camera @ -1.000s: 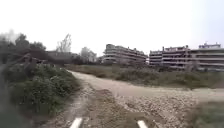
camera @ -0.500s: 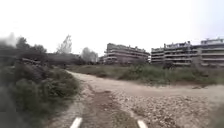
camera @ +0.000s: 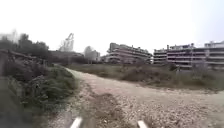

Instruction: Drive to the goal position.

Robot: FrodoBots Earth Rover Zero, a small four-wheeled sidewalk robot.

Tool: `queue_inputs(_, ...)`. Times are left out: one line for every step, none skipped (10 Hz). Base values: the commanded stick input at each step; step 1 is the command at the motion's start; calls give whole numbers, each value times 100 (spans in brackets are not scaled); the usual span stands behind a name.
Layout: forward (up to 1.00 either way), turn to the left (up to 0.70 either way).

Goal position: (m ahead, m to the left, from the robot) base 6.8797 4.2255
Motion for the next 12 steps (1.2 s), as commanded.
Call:
queue_inputs(70, 0)
queue_inputs(70, 0)
queue_inputs(70, 0)
queue_inputs(70, 0)
queue_inputs(70, 0)
queue_inputs(70, 0)
queue_inputs(70, 0)
queue_inputs(70, 0)
queue_inputs(70, 0)
queue_inputs(70, 0)
queue_inputs(70, 0)
queue_inputs(70, 0)
